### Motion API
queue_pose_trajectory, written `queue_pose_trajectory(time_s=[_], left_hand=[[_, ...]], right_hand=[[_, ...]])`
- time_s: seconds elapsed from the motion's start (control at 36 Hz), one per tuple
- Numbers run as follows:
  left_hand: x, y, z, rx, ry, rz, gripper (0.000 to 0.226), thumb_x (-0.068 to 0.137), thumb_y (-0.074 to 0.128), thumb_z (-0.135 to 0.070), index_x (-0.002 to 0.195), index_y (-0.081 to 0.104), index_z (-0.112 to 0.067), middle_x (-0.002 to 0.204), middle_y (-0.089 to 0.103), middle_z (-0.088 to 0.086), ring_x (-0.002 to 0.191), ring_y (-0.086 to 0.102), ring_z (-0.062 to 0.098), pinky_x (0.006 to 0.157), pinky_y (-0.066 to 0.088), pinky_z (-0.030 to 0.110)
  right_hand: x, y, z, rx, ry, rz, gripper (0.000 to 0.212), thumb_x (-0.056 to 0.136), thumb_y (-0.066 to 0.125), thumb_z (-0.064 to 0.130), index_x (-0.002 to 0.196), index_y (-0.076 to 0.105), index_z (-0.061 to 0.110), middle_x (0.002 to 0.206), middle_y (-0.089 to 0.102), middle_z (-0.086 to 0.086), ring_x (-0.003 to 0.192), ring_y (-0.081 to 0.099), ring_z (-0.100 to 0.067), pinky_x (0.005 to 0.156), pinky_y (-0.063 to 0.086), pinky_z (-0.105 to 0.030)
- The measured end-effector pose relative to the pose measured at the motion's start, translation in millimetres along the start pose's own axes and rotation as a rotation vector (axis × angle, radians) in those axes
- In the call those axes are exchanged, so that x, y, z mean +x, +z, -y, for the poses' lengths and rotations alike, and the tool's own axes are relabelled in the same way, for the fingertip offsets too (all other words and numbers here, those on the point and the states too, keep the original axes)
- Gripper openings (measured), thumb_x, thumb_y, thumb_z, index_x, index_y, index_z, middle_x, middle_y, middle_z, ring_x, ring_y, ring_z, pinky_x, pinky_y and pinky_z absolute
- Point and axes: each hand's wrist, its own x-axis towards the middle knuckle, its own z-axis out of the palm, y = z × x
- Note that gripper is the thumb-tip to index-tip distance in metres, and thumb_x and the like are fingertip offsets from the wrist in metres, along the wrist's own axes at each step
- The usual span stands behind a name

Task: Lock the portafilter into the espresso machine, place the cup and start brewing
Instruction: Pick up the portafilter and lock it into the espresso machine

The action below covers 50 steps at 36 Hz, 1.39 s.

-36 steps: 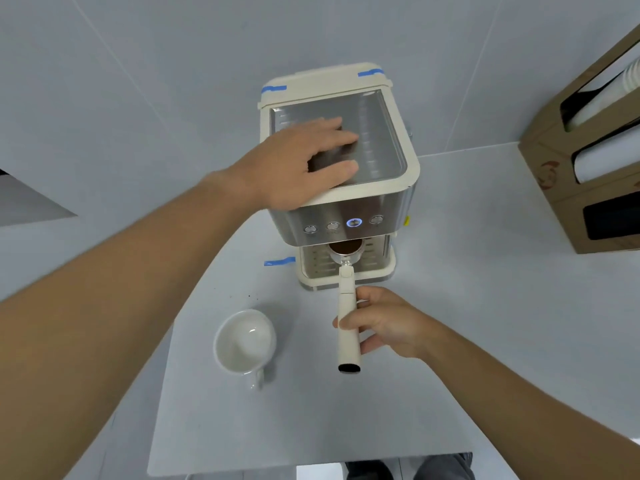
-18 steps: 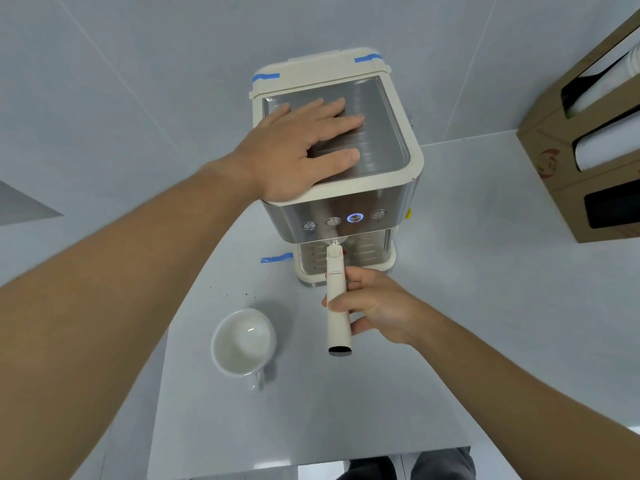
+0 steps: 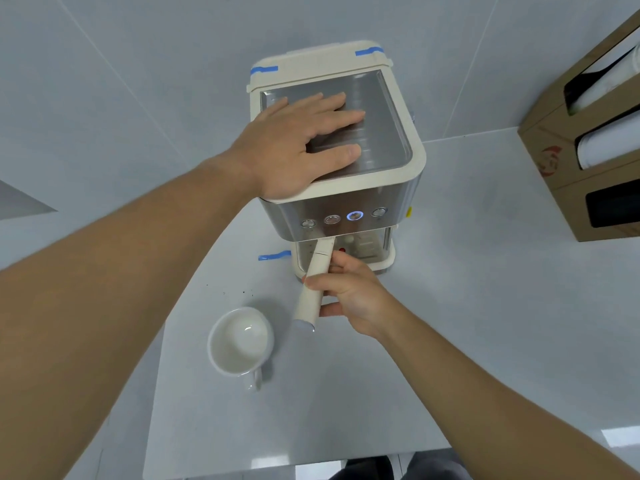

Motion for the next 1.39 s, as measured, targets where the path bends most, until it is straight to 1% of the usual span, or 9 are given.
queue_pose_trajectory(time_s=[0.25,0.44,0.58,0.72,0.86,0.97,1.11,1.28,1.39], left_hand=[[0,1,0,-0.013,-0.001,-0.011,0.073,0.077,0.027,-0.074,0.146,0.033,-0.049,0.163,0.022,-0.012,0.151,0.014,0.009,0.123,0.008,0.044],[0,2,1,-0.009,0.005,-0.005,0.073,0.078,0.024,-0.074,0.146,0.032,-0.049,0.163,0.021,-0.012,0.151,0.013,0.009,0.123,0.007,0.044],[2,3,4,0.008,0.021,-0.019,0.073,0.08,0.023,-0.074,0.146,0.033,-0.048,0.163,0.023,-0.011,0.151,0.015,0.011,0.122,0.01,0.047],[5,4,7,0.019,0.042,-0.029,0.071,0.082,0.024,-0.074,0.147,0.034,-0.046,0.163,0.025,-0.009,0.151,0.017,0.013,0.121,0.013,0.05],[5,5,7,0.024,0.046,-0.031,0.071,0.082,0.024,-0.074,0.147,0.034,-0.046,0.162,0.027,-0.008,0.151,0.019,0.014,0.12,0.014,0.051],[4,5,6,0.017,0.049,-0.037,0.072,0.082,0.025,-0.074,0.146,0.036,-0.045,0.162,0.028,-0.007,0.15,0.021,0.014,0.12,0.016,0.05],[2,4,4,0.008,0.041,-0.046,0.071,0.082,0.026,-0.072,0.146,0.036,-0.044,0.162,0.027,-0.006,0.151,0.02,0.014,0.121,0.014,0.048],[2,4,4,0.004,0.039,-0.046,0.072,0.081,0.026,-0.073,0.147,0.036,-0.044,0.163,0.026,-0.006,0.151,0.019,0.014,0.121,0.014,0.048],[2,4,4,0.009,0.041,-0.047,0.072,0.081,0.026,-0.073,0.147,0.036,-0.043,0.163,0.026,-0.006,0.151,0.019,0.015,0.121,0.014,0.048]], right_hand=[[14,20,-13,0.145,-0.04,-0.034,0.041,0.081,0.072,-0.003,0.118,0.058,0.007,0.095,0.064,-0.005,0.077,0.068,-0.018,0.061,0.06,-0.036],[26,34,-16,0.249,-0.082,-0.001,0.043,0.082,0.071,-0.004,0.119,0.054,0.01,0.093,0.069,-0.001,0.089,0.069,-0.022,0.07,0.062,-0.043],[35,52,-17,0.353,-0.098,-0.024,0.038,0.082,0.073,-0.001,0.11,0.053,0.016,0.123,0.062,-0.027,0.098,0.067,-0.027,0.067,0.061,-0.04],[42,63,-15,0.407,-0.121,-0.025,0.042,0.084,0.072,-0.003,0.117,0.05,0.011,0.103,0.061,-0.009,0.088,0.066,-0.021,0.073,0.063,-0.043],[48,68,-19,0.404,-0.125,-0.085,0.042,0.082,0.074,-0.001,0.113,0.049,0.014,0.108,0.062,-0.01,0.099,0.065,-0.027,0.075,0.062,-0.045],[51,69,-20,0.401,-0.153,-0.105,0.039,0.081,0.075,-0.001,0.106,0.051,0.017,0.105,0.062,-0.009,0.096,0.066,-0.025,0.075,0.062,-0.045],[49,68,-25,0.427,-0.179,-0.104,0.043,0.081,0.074,-0.003,0.112,0.052,0.017,0.107,0.061,-0.008,0.088,0.067,-0.016,0.075,0.062,-0.045],[48,63,-33,0.397,-0.199,-0.109,0.046,0.079,0.075,-0.005,0.11,0.055,0.023,0.112,0.062,-0.01,0.112,0.067,-0.033,0.073,0.062,-0.046],[51,64,-26,0.388,-0.199,-0.102,0.044,0.08,0.074,-0.005,0.113,0.052,0.016,0.109,0.061,-0.008,0.091,0.066,-0.018,0.076,0.062,-0.046]])
